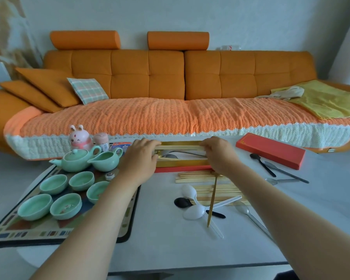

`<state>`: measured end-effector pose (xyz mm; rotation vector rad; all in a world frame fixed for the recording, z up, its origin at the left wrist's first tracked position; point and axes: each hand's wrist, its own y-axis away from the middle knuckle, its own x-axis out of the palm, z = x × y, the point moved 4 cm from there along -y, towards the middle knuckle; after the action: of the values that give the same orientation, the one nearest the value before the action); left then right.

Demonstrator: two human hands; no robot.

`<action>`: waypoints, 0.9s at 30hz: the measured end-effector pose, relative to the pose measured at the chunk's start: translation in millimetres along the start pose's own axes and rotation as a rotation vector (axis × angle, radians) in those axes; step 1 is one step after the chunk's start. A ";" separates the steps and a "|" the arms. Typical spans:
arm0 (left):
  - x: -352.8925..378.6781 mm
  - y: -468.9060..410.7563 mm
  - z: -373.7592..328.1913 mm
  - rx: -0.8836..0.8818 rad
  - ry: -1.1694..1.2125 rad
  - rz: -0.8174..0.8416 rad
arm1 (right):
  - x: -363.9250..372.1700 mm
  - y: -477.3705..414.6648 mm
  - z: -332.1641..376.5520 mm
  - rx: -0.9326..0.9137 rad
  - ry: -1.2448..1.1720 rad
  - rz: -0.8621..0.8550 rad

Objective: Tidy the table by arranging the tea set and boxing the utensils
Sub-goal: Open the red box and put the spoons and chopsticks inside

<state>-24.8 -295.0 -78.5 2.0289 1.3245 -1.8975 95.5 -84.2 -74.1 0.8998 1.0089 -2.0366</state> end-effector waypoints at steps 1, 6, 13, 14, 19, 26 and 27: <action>3.8 -1.8 -1.7 0.001 -0.003 0.014 | -0.4 -3.7 -7.4 0.037 0.032 -0.023; 28.8 -10.2 -16.1 0.077 -0.026 0.157 | 11.4 -10.3 -25.2 0.072 0.265 0.047; 51.1 -14.8 -16.3 0.040 -0.066 0.363 | 19.2 -15.1 -15.9 -0.061 0.417 0.170; 52.9 -15.7 -15.2 0.044 -0.074 0.366 | 21.0 -15.2 -14.0 -0.086 0.393 0.207; 53.7 -17.7 -14.1 0.025 -0.057 0.362 | 31.8 -15.9 -6.7 -0.153 0.298 0.339; 57.5 -19.3 -15.4 0.023 -0.136 0.406 | 45.1 -20.9 -11.4 -0.118 0.303 0.335; 57.7 -19.2 -15.3 0.030 -0.137 0.395 | 45.8 -20.3 -10.7 -0.129 0.304 0.337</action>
<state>-32.0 -243.7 -114.0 1.9520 0.7957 -1.8391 58.0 -77.9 -108.5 1.2427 1.0522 -1.5682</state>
